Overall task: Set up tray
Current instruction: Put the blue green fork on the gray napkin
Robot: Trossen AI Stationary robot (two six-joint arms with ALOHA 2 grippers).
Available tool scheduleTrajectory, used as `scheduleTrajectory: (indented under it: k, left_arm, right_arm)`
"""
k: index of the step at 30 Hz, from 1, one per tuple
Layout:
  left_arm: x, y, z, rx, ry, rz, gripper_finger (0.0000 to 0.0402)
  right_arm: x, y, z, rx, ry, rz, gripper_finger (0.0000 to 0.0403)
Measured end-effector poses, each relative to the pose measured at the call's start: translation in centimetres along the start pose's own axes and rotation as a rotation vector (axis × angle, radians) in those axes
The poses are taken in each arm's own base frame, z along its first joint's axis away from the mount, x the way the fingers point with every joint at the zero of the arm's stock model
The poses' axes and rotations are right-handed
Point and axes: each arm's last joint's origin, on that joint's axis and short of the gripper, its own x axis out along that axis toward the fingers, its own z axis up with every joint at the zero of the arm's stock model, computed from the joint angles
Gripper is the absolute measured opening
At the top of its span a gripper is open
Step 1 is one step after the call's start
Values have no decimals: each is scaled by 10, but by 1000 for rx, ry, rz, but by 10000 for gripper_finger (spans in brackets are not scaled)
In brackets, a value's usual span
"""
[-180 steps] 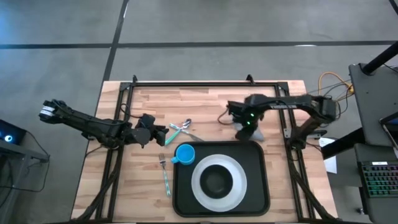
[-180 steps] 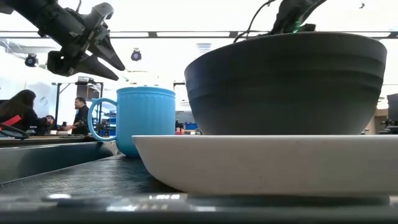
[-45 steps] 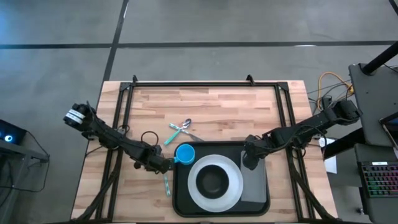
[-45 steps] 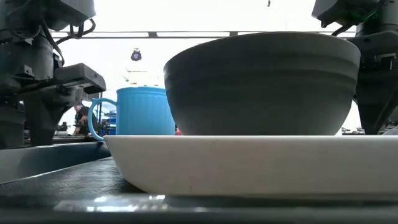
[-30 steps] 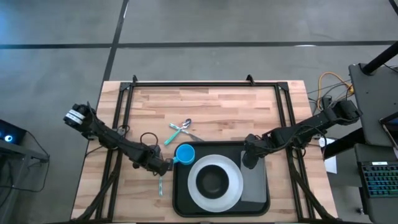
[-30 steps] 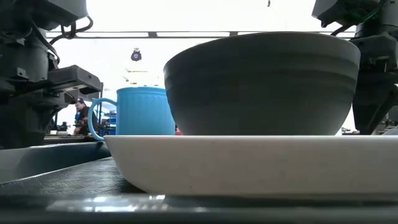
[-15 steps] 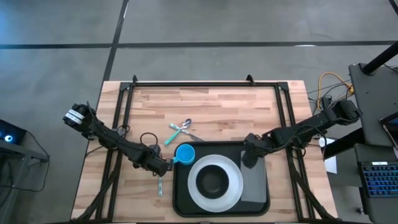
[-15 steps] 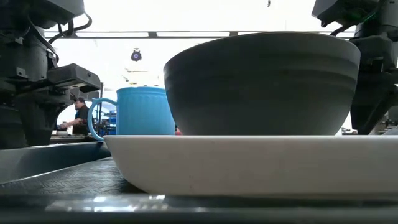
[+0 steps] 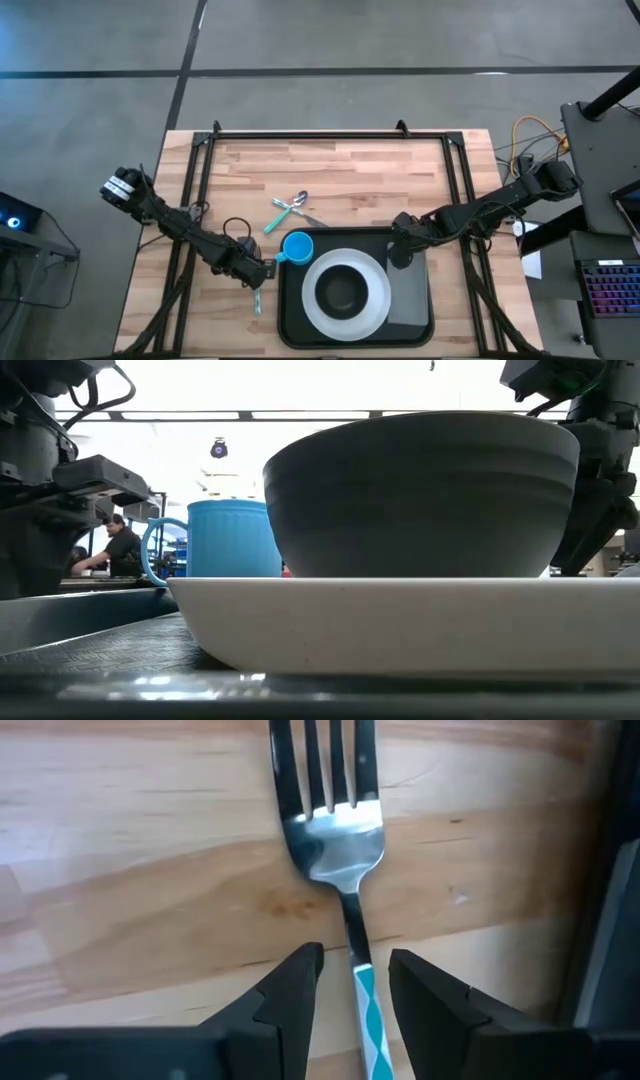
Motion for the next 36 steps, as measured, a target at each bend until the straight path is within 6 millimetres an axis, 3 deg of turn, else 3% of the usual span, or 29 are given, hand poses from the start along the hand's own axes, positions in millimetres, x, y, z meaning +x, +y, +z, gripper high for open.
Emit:
scheduleTrajectory:
  k: [12,21,28,36]
  left_arm:
    - [18,2,0,4,-28,84,74]
    - [18,4,1,47,-36,110,70]
    - [18,5,2,47,-45,119,12]
    - [3,5,3,47,-69,39,6]
  right_arm:
    - [0,0,0,10,0,1,173]
    - [0,0,0,24,-6,-1,173]
    - [0,0,0,26,-9,2,173]
    - [0,2,1,21,-15,19,173]
